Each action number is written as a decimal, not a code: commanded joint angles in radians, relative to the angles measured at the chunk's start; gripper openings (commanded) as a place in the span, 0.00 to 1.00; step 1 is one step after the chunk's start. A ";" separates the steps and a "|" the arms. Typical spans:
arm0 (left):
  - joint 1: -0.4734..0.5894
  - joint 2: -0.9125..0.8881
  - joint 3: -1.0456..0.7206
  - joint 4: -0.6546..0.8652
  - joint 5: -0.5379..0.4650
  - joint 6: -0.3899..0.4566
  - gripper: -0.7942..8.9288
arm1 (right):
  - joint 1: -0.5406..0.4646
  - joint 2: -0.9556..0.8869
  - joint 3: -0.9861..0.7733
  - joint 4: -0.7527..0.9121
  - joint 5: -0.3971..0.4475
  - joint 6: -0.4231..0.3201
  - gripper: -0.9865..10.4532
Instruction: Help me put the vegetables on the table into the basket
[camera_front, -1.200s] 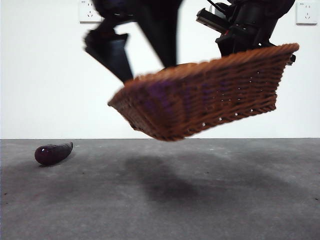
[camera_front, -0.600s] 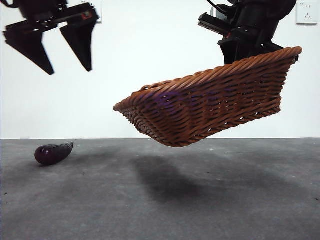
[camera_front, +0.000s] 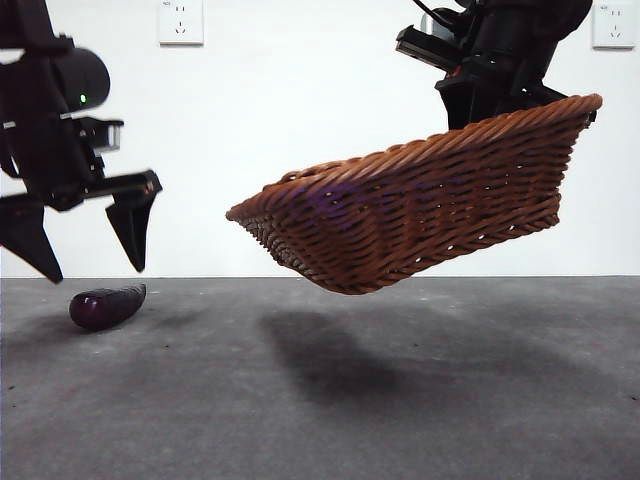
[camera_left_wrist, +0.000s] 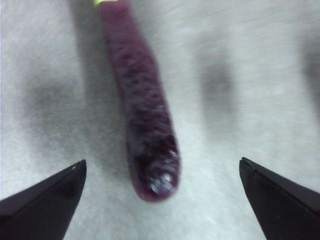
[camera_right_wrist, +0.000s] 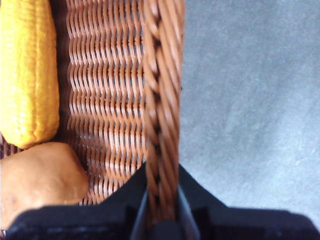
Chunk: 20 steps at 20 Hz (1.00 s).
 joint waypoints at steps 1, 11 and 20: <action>-0.005 0.040 -0.001 0.026 -0.008 -0.008 0.66 | 0.001 -0.011 -0.003 0.008 -0.010 0.001 0.08; -0.006 0.115 -0.001 0.042 -0.056 0.010 0.37 | 0.001 -0.011 -0.003 0.007 -0.010 0.000 0.08; -0.011 0.055 0.000 -0.010 0.011 0.072 0.07 | 0.001 -0.011 -0.003 0.007 -0.005 0.001 0.08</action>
